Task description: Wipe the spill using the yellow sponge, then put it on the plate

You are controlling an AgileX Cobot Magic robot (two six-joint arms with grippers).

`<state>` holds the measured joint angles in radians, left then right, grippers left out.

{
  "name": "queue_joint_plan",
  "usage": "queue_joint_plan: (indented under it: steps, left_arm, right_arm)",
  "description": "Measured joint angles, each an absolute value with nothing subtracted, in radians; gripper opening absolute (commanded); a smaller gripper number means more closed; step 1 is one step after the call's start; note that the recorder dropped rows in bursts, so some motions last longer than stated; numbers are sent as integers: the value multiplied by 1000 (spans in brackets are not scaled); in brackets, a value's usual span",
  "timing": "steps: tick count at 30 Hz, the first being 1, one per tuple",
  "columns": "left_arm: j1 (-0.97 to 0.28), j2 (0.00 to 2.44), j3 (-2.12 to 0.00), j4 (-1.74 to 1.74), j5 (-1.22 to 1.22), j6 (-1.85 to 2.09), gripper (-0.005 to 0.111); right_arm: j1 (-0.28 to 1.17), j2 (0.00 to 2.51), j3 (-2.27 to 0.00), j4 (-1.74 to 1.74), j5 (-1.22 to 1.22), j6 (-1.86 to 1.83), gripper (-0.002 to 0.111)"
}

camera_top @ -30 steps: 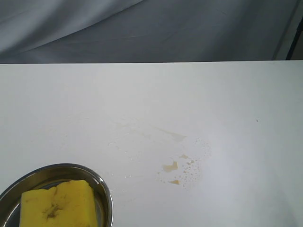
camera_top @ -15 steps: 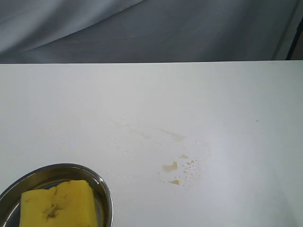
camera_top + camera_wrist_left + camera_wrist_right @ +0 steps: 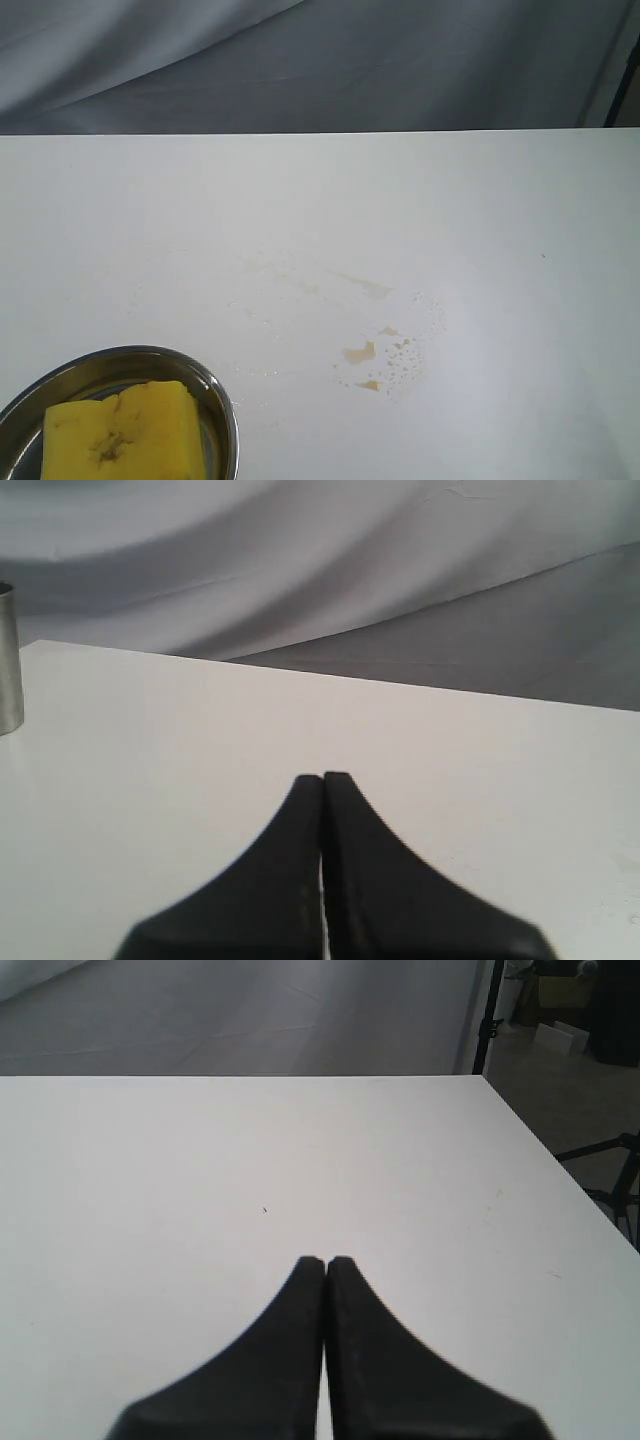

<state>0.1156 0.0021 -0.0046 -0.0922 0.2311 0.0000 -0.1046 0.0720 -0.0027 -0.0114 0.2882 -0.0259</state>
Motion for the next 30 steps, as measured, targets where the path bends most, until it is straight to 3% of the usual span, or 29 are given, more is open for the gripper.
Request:
queue_joint_plan:
  steps: [14,22,30]
  left_arm:
    - [116,2,-5,-91,231,-15,0]
    - [-2,2,-5,-89,233,-15,0]
    - [-10,2,-5,-89,239,-15,0]
  right_arm:
    - [-105,72,-3,-11,288,-26,0]
    - [-105,72,-3,-11,288,-26,0]
    - [-105,72,-3,-11,288,-26,0]
